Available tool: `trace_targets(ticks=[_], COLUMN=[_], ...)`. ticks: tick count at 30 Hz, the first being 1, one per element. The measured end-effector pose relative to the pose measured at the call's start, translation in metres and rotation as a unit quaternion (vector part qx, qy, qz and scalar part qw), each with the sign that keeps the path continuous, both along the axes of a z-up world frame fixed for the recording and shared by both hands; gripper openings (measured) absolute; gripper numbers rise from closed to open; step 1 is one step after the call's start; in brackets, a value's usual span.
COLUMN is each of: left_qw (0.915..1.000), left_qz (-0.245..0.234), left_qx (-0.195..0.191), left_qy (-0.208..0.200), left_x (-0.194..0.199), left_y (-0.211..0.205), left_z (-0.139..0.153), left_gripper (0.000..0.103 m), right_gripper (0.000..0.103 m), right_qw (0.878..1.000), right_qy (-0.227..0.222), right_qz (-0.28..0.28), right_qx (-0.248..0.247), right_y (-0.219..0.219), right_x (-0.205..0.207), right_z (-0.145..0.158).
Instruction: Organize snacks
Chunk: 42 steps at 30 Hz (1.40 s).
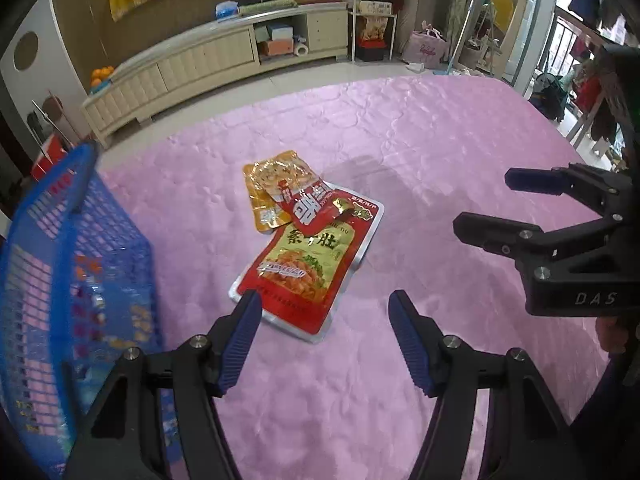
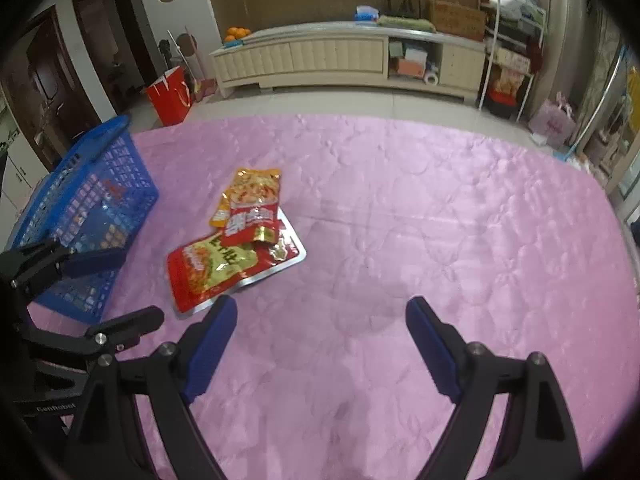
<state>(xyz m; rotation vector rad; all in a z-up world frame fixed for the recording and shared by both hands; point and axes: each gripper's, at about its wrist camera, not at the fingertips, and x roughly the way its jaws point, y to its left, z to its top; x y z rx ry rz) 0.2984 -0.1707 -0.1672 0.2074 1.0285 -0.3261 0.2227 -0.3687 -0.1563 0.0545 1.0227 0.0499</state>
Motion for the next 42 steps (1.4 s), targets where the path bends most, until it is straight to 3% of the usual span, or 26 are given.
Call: trace_targets(ticks=[6, 18, 23, 25, 29, 36, 38, 42], left_qw=[0.9997, 0.9973, 0.9968, 0.9965, 0.998, 0.9985, 0.9986, 0.9987], left_qz=[-0.013, -0.051, -0.066, -0.067, -0.05, -0.037, -0.032, -0.03], left_qx=[0.016, 0.053, 0.043, 0.048, 0.007, 0.004, 0.004, -0.002], left_qy=[0.012, -0.001, 0.014, 0.015, 0.037, 0.04, 0.041, 0.041], left_x=[0.017, 0.044, 0.057, 0.058, 0.065, 0.065, 0.065, 0.063], left_y=[-0.008, -0.012, -0.011, -0.012, -0.003, -0.002, -0.004, -0.003], left_z=[-0.029, -0.057, -0.058, -0.061, -0.064, -0.064, -0.066, -0.06], left_gripper=[0.063, 0.066, 0.073, 0.085, 0.086, 0.087, 0.086, 0.064], right_gripper=[0.089, 0.089, 0.089, 0.089, 0.089, 0.089, 0.089, 0.089], right_qw=[1.0, 1.0, 1.0, 1.0, 0.999, 0.999, 0.999, 0.999], right_qy=[0.008, 0.009, 0.019, 0.023, 0.024, 0.026, 0.027, 0.027], right_qz=[-0.002, 0.008, 0.002, -0.002, -0.006, -0.012, -0.013, -0.016], right_qx=[-0.001, -0.011, -0.002, 0.006, 0.02, 0.023, 0.026, 0.03], right_y=[-0.003, -0.006, -0.01, -0.013, -0.017, -0.021, -0.022, -0.024], right_x=[0.013, 0.02, 0.024, 0.025, 0.023, 0.023, 0.023, 0.023], right_z=[-0.015, -0.02, -0.026, -0.029, -0.029, -0.03, -0.031, -0.031])
